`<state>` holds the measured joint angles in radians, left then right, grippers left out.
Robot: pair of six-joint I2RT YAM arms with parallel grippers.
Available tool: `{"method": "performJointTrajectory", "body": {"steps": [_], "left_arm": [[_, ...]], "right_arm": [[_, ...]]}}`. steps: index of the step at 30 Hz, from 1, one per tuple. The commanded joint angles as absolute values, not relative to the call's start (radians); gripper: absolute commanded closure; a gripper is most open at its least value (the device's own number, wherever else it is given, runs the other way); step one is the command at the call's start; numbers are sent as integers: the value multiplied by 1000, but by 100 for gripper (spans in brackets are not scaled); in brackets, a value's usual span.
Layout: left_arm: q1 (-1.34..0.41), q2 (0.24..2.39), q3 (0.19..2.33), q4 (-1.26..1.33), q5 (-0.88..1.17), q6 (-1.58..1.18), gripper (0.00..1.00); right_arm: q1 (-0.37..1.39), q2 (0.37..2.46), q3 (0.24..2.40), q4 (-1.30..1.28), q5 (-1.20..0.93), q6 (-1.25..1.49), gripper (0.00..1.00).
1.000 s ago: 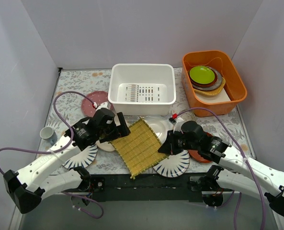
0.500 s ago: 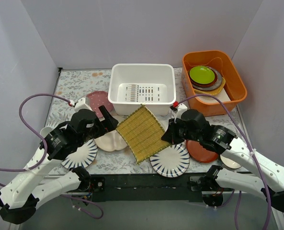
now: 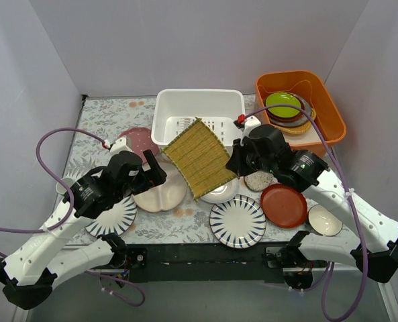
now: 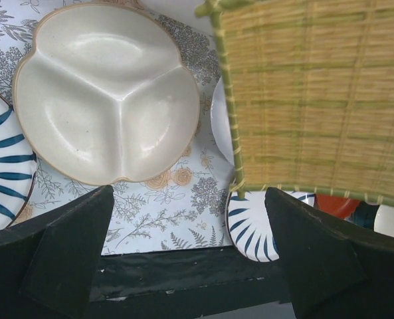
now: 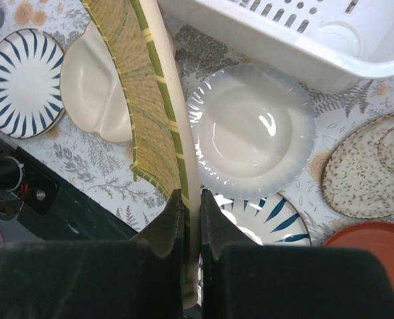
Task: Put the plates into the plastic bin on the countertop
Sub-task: Pick up the plate from the corner of the board, then place the plate in the plastic bin.
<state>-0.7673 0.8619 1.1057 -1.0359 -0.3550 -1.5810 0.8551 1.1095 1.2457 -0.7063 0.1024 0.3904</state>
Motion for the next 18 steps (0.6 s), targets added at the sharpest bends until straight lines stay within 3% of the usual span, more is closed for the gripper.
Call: {"method": "performJointTrajectory", "body": {"steps": [1, 18], "left_arm": [[-764, 816, 1094, -1054, -365, -1572, 2], [-765, 825, 1039, -1032, -302, -1572, 2]], "right_arm": [[787, 1123, 1356, -621, 100, 356, 99], [443, 1189, 1350, -319, -340, 494, 99]]}}
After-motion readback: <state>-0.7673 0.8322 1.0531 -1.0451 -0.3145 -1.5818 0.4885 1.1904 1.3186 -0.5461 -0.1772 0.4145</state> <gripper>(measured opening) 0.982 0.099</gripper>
